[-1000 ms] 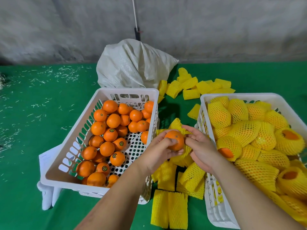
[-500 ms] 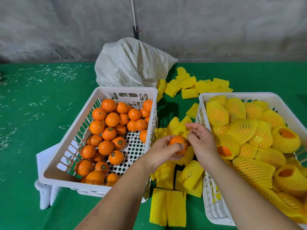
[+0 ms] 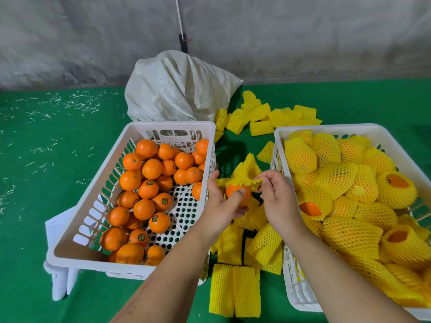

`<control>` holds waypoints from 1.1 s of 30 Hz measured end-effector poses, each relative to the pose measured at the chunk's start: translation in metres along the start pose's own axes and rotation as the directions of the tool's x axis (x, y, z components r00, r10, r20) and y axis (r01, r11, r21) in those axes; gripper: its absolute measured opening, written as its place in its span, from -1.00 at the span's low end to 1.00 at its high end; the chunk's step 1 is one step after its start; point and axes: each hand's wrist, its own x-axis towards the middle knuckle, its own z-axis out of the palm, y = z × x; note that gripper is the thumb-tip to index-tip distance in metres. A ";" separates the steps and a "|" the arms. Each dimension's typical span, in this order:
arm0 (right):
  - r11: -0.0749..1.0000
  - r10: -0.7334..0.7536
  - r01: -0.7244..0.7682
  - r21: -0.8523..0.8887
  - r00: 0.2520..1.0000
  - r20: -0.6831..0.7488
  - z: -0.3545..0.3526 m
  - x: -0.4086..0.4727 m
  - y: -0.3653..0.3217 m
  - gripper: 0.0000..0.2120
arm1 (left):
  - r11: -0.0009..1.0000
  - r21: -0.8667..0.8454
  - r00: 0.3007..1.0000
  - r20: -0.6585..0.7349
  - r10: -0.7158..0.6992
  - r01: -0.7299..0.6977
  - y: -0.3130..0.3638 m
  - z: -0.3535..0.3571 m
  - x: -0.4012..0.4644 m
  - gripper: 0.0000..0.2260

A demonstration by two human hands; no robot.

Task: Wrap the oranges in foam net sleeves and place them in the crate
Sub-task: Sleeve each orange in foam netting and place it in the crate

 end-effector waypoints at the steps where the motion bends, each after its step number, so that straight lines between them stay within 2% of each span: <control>1: 1.000 -0.020 0.020 0.009 1.000 -0.018 -0.001 -0.001 0.000 -0.84 | 1.000 -0.018 1.000 -0.016 -0.004 0.004 0.000 -0.001 0.001 -0.32; 4: 0.998 -0.060 0.059 0.032 0.998 0.018 0.000 -0.004 -0.002 -0.82 | 0.997 -0.073 1.000 -0.030 -0.010 0.007 0.003 -0.001 -0.001 -0.69; 6: 0.998 -0.061 0.061 0.004 0.992 0.113 0.005 -0.006 -0.003 -0.74 | 0.993 -0.115 1.000 0.005 -0.023 0.024 0.004 0.000 -0.003 -0.75; 8: 0.995 -0.085 0.093 -0.047 0.986 0.141 0.006 -0.005 -0.003 -0.72 | 0.983 -0.164 0.994 0.085 -0.072 0.085 0.006 -0.002 -0.004 -0.69; 10: 0.989 -0.108 0.118 -0.086 0.988 0.106 0.004 -0.004 -0.005 -0.73 | 0.965 -0.227 0.979 0.182 -0.094 0.134 0.007 -0.004 -0.005 -0.58; 12: 0.988 -0.104 0.115 -0.100 0.989 0.109 0.004 -0.006 -0.007 -0.69 | 0.969 -0.236 0.981 0.192 -0.034 0.080 0.006 -0.007 -0.005 -0.49; 14: 0.985 -0.105 0.121 -0.120 0.986 0.127 0.004 -0.008 -0.008 -0.63 | 0.977 -0.212 0.990 0.136 0.029 0.001 0.006 -0.007 -0.006 -0.47; 17: 0.984 -0.124 0.125 -0.131 0.992 0.013 0.000 -0.006 -0.009 -0.71 | 0.996 -0.038 0.996 0.045 0.078 -0.076 0.006 -0.004 -0.007 -0.50; 19: 0.990 -0.104 0.098 -0.098 0.993 -0.060 -0.003 -0.005 -0.010 -0.76 | 0.995 0.053 0.996 0.031 0.087 -0.088 0.004 0.000 -0.008 -0.50; 21: 0.990 -0.087 0.080 -0.112 0.994 -0.059 -0.004 -0.007 -0.009 -0.80 | 0.993 0.094 0.998 0.014 0.063 -0.064 0.005 0.004 -0.007 -0.50; 25: 0.984 -0.143 0.135 -0.117 0.988 -0.060 -0.001 -0.012 -0.009 -0.85 | 0.994 0.087 0.995 -0.078 0.070 -0.063 0.005 0.004 -0.003 -0.53; 28: 0.945 -0.271 0.276 -0.179 0.961 0.050 0.003 -0.020 -0.008 -0.81 | 0.998 0.028 0.987 -0.150 0.054 -0.051 0.005 0.004 -0.001 -0.52; 30: 0.944 -0.258 0.279 -0.175 0.957 0.133 0.007 -0.022 -0.008 -0.76 | 0.999 -0.045 0.998 -0.064 0.003 -0.006 0.006 0.001 0.001 -0.53; 33: 0.941 -0.246 0.270 -0.202 0.959 0.138 0.008 -0.019 -0.004 -0.56 | 0.984 -0.170 0.992 0.122 -0.028 0.048 0.009 -0.006 0.002 -0.39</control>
